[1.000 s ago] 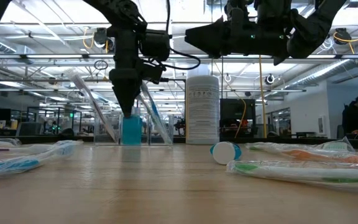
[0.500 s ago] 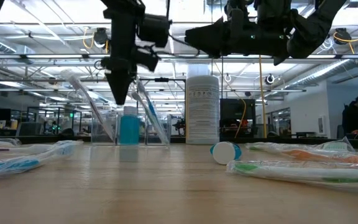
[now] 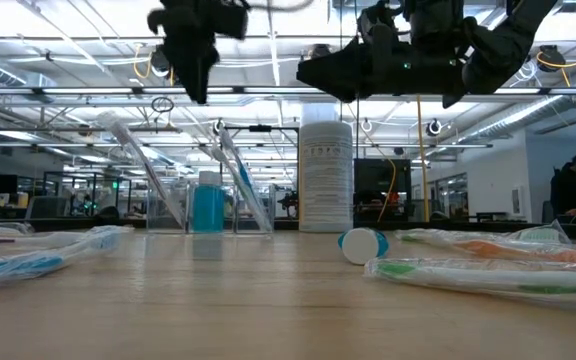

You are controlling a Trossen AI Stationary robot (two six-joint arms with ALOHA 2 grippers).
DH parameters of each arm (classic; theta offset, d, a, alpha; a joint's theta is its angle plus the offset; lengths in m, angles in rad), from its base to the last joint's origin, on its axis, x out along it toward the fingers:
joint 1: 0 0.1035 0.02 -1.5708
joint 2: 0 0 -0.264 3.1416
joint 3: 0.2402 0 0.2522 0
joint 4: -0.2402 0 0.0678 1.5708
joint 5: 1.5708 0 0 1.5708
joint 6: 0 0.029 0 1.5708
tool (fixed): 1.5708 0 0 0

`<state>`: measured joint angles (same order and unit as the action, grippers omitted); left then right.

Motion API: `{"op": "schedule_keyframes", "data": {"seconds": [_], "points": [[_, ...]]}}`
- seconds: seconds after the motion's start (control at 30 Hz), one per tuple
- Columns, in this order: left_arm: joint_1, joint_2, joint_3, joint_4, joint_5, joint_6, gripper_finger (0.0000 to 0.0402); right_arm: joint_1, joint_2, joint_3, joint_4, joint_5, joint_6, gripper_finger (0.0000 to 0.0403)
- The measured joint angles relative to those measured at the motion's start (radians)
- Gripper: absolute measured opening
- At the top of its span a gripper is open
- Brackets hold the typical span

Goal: Pick & Place toothbrushing station
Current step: Put the purple toothbrush into the transparent organizer

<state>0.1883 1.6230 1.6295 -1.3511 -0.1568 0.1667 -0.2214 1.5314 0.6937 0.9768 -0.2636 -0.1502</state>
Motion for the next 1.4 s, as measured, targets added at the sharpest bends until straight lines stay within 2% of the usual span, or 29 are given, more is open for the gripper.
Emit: {"op": "schedule_keyframes", "data": {"seconds": [0.17,0.3,0.43,0.57,0.67,0.87,1.07,1.2,1.3,1.4], "points": [[-0.009,-0.114,0.0,-0.014,0.02,-0.155,0.0186,0.0,0.0,0.0,-0.026,0.0,0.006,0.0196],[-0.052,-0.185,-0.001,-0.11,0.036,-0.237,0.0186,0.001,0.0,0.0,-0.03,-0.001,0.007,0.0196],[-0.11,-0.242,-0.017,-0.211,0.032,-0.383,0.0186,0.008,0.0,0.0,-0.043,-0.001,0.026,0.0196],[-0.209,-0.32,-0.097,-0.195,0.033,-0.537,0.0186,0.008,0.0,0.0,-0.048,-0.001,0.037,0.0196],[-0.308,-0.38,-0.203,-0.173,0.031,-0.631,0.0186,0.008,0.0,0.0,-0.048,-0.001,0.037,0.0196],[-0.524,-0.46,-0.47,0.076,-0.029,-0.872,0.0186,0.008,0.0,0.0,-0.048,-0.001,0.037,0.0196],[-0.715,-0.437,-0.711,0.444,-0.028,-0.967,0.0186,0.008,0.0,0.0,-0.048,-0.001,0.033,0.0196],[-0.748,-0.361,-0.817,0.611,-0.09,-1.025,0.0186,0.008,0.0,0.0,-0.047,-0.001,0.032,0.0196],[-0.745,-0.303,-0.857,0.646,-0.163,-1.106,0.0186,0.008,0.0,0.0,-0.047,-0.001,0.032,0.0196],[-0.728,-0.233,-0.866,0.648,-0.182,-1.181,0.0186,0.008,0.0,0.0,-0.044,-0.001,0.032,0.0196]]}}
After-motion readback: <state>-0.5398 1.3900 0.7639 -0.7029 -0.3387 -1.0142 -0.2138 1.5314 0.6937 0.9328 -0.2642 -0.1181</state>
